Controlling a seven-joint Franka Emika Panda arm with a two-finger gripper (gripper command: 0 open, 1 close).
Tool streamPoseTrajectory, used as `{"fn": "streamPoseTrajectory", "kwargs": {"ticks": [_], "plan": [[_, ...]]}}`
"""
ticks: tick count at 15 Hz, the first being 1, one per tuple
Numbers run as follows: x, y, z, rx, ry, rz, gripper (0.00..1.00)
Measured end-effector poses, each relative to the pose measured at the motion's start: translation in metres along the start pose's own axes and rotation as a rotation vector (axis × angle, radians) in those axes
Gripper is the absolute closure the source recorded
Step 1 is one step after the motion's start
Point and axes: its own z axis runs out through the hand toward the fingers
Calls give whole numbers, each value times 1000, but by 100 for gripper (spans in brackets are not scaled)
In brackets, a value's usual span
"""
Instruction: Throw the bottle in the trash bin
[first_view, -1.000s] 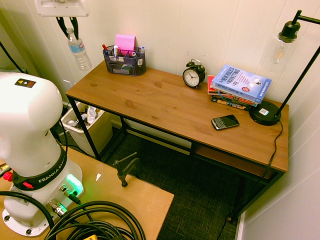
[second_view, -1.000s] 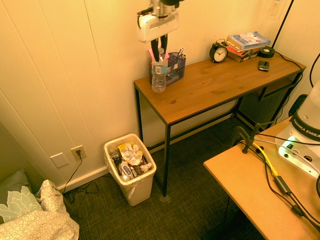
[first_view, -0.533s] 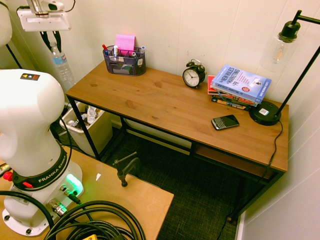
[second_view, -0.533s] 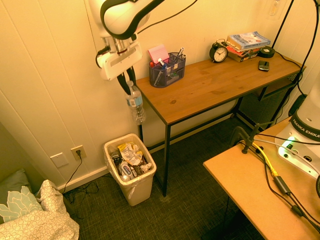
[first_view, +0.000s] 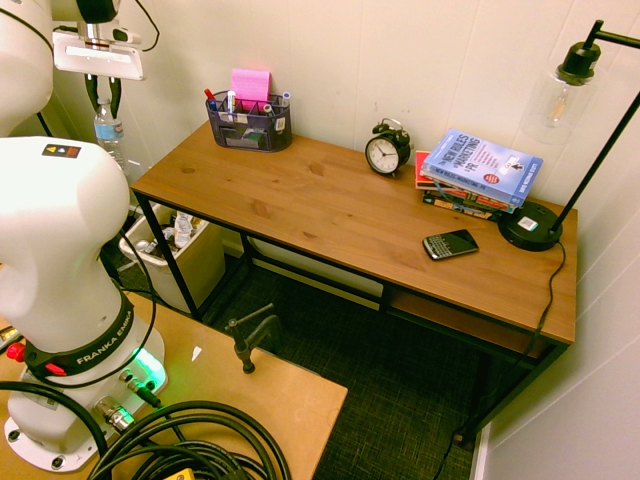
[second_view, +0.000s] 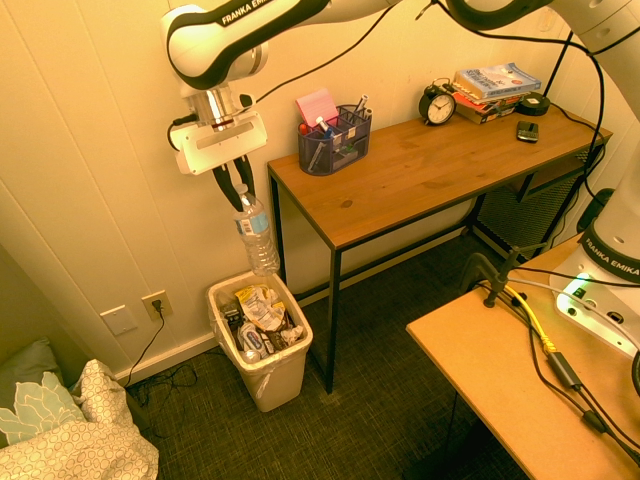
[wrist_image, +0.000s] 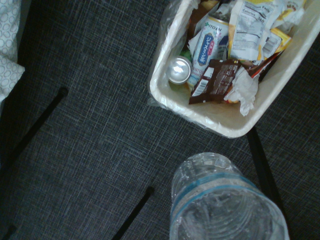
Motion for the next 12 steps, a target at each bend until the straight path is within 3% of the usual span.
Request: {"fn": "streamPoseTrajectory", "kwargs": {"ticks": [12], "plan": [[28,7,1,5,-28,43,0]]}}
